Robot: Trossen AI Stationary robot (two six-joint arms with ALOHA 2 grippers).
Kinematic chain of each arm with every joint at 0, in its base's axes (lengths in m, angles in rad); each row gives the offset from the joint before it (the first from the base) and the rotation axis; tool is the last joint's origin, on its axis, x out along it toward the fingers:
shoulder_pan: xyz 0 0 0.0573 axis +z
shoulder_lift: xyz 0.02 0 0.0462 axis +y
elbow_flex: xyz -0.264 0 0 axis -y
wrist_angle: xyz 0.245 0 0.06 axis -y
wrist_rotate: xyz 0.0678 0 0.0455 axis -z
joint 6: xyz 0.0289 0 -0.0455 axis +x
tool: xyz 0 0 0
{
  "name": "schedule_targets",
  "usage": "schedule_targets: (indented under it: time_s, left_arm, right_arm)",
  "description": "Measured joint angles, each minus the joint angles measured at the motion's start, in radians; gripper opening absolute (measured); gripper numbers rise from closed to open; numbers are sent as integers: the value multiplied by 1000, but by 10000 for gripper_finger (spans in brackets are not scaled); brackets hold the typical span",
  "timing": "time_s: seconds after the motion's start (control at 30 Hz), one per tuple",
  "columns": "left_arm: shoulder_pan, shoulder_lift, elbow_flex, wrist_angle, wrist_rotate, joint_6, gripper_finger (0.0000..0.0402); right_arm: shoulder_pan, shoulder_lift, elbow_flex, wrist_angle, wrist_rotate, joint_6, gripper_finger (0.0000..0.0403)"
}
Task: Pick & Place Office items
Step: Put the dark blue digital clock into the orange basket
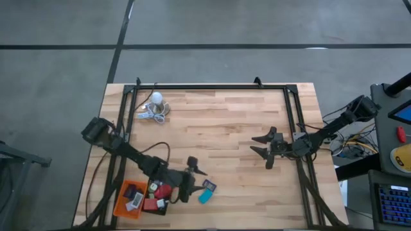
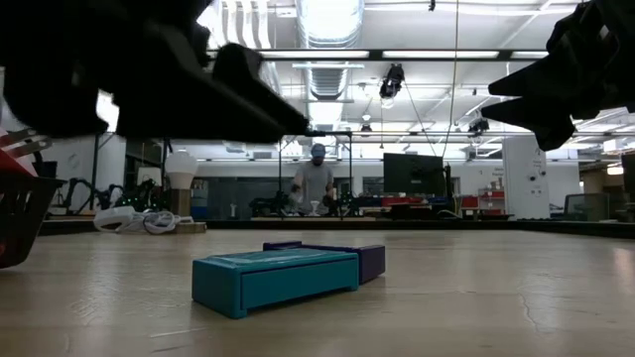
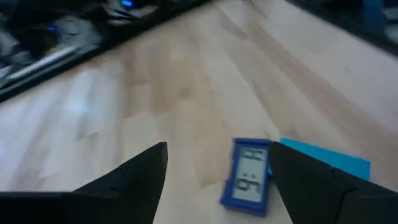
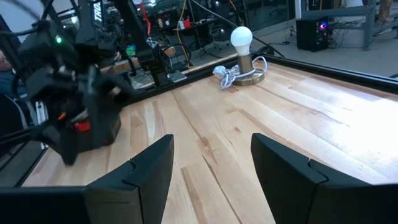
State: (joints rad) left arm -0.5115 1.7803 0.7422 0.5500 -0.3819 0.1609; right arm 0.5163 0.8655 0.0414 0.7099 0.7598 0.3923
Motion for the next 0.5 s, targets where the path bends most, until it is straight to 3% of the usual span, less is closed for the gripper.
schedule_targets:
  time_s: [0.23,0.5]
  left_arm:
    - [60,118,147,-156,166,64,282]
    - [147,211,312,-372,331,-65,282]
  right_arm:
    - [0,0,0,-1,0,0,210]
    - [0,0,0,1,0,0,210]
